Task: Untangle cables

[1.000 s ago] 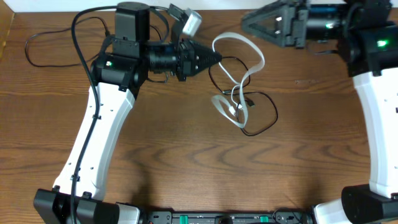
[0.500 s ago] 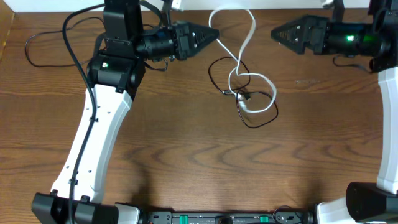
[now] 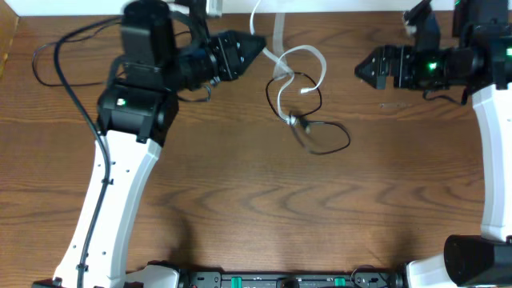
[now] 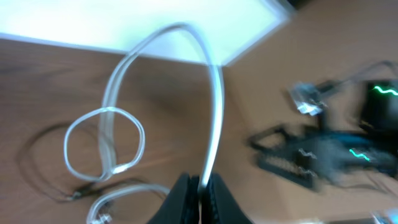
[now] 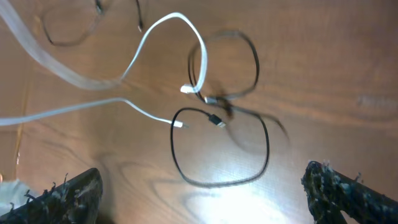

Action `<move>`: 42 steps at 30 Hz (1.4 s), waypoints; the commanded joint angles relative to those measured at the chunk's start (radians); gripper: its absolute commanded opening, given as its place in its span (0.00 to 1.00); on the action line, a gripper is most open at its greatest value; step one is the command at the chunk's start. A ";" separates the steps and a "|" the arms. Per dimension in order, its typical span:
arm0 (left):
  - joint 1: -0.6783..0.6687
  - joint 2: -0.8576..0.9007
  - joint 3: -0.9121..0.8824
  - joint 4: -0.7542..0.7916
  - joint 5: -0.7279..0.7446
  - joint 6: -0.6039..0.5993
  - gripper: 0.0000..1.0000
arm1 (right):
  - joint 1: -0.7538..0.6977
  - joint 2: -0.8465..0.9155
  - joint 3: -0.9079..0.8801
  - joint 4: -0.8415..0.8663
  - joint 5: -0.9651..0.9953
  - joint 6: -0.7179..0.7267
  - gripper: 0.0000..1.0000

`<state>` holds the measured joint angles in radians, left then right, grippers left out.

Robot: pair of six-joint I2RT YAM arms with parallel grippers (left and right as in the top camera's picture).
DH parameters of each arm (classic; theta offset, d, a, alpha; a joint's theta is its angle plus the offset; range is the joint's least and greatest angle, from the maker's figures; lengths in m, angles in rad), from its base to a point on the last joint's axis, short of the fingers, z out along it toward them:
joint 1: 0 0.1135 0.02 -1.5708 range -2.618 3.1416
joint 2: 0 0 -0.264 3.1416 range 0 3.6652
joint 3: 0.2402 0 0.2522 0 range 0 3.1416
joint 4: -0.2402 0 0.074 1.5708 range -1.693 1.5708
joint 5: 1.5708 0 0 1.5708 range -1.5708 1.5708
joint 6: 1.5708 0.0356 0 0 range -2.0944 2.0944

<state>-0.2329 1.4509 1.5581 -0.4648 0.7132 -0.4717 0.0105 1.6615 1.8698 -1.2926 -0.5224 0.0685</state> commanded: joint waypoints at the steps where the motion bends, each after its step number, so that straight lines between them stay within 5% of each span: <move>1: -0.035 0.002 0.002 -0.042 -0.320 0.067 0.07 | 0.018 -0.006 -0.079 -0.009 -0.018 -0.035 0.99; 11: -0.048 0.002 0.005 0.005 -0.322 -0.027 0.08 | 0.242 -0.006 -0.433 0.257 -0.042 -0.144 0.99; 17: -0.048 0.002 0.005 -0.006 -0.322 -0.027 0.07 | 0.416 -0.006 -0.579 0.451 0.227 -0.031 0.95; 23: -0.048 0.002 0.005 -0.011 -0.321 -0.027 0.07 | 0.514 -0.006 -0.635 0.549 0.306 -0.019 0.79; 26: -0.048 0.002 0.005 -0.020 -0.322 -0.027 0.07 | 0.535 -0.006 -0.644 0.565 0.408 0.049 0.59; 30: -0.048 0.002 0.005 -0.036 -0.322 -0.027 0.07 | 0.534 -0.006 -0.644 0.584 0.491 0.126 0.47; 36: -0.048 0.002 0.005 -0.051 -0.322 -0.026 0.07 | 0.530 -0.006 -0.644 0.575 0.497 0.105 0.55; 42: -0.048 0.002 0.005 -0.051 -0.322 -0.019 0.07 | 0.539 -0.006 -0.658 0.550 0.486 0.005 0.50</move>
<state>-0.2790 1.4616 1.5581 -0.5167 0.4042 -0.4973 0.5411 1.6623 1.2327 -0.7261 -0.0475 0.1333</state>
